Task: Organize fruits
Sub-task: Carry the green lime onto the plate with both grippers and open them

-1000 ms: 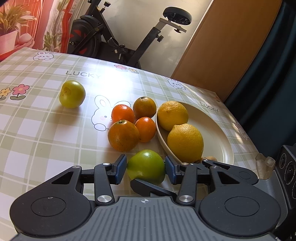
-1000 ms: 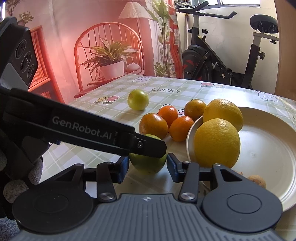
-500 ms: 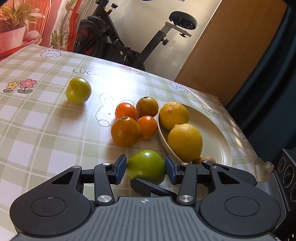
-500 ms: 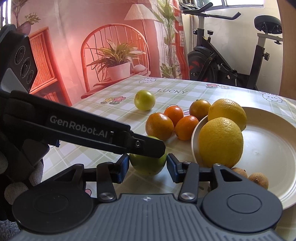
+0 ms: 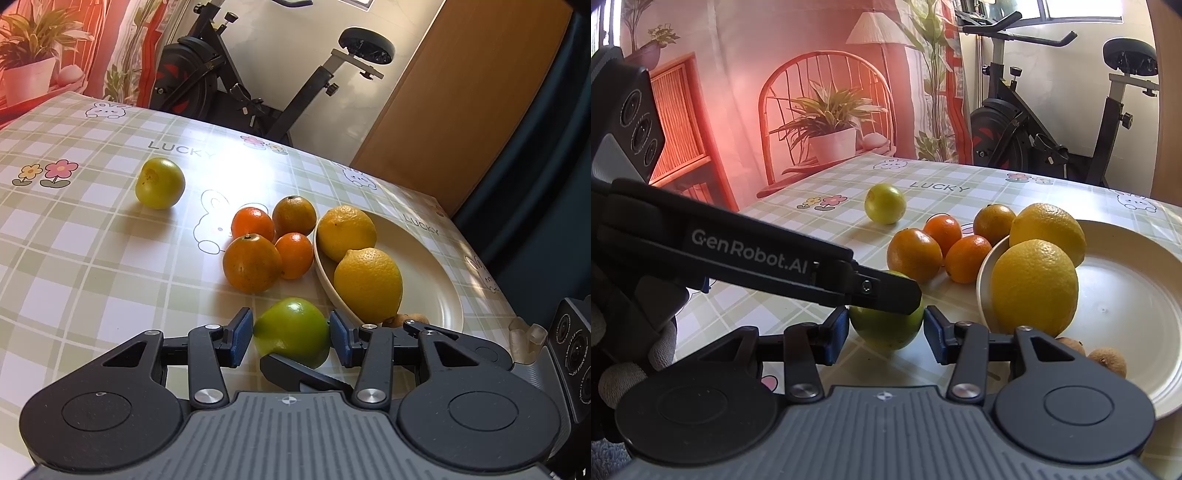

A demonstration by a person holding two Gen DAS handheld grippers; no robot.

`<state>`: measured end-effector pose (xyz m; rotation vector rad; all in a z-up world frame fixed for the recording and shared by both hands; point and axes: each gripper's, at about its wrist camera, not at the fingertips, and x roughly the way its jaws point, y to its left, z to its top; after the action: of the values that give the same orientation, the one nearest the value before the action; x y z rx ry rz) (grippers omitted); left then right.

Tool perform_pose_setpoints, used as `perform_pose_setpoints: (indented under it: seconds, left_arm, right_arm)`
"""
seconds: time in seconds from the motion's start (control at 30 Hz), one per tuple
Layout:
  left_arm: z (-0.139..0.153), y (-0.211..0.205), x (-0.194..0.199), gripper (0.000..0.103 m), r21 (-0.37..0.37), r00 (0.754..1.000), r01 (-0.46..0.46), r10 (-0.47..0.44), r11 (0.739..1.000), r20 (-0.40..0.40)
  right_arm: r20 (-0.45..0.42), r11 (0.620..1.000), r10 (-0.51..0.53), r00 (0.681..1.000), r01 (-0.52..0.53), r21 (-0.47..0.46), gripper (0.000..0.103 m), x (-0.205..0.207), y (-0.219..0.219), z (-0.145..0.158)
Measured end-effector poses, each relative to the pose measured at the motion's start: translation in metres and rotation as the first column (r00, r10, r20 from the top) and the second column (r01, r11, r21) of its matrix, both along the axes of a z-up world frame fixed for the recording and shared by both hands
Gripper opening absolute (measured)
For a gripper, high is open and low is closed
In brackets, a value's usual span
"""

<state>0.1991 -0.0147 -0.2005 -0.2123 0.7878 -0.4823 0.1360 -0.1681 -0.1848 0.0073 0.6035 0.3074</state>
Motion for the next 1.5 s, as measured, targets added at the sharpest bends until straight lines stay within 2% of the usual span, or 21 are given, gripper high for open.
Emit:
perform_pose_setpoints:
  seconds: [0.43,0.9,1.2,1.5]
  left_arm:
    - [0.013,-0.012,-0.005,0.048,0.041,0.998,0.046,-0.048,0.998,0.048]
    - [0.047,-0.065,-0.005,0.048,0.101,0.978,0.148,-0.161,0.984,0.136]
    - [0.044,-0.108,0.006,0.049,0.12,0.965,0.213,-0.228,0.97,0.132]
    - [0.035,-0.134,0.033,0.049,0.126,0.967,0.224,-0.236,0.966,0.09]
  right_arm:
    - [0.039,1.0,-0.021,0.999,0.02,0.016,0.047,-0.009,-0.005,0.003]
    - [0.139,0.983,-0.158,0.978,0.143,0.112,0.047,-0.034,-0.042,0.029]
    - [0.169,0.959,-0.261,0.95,0.236,0.155,0.047,-0.041,-0.075,0.04]
    - [0.159,0.941,-0.322,0.933,0.298,0.159,0.047,-0.034,-0.102,0.033]
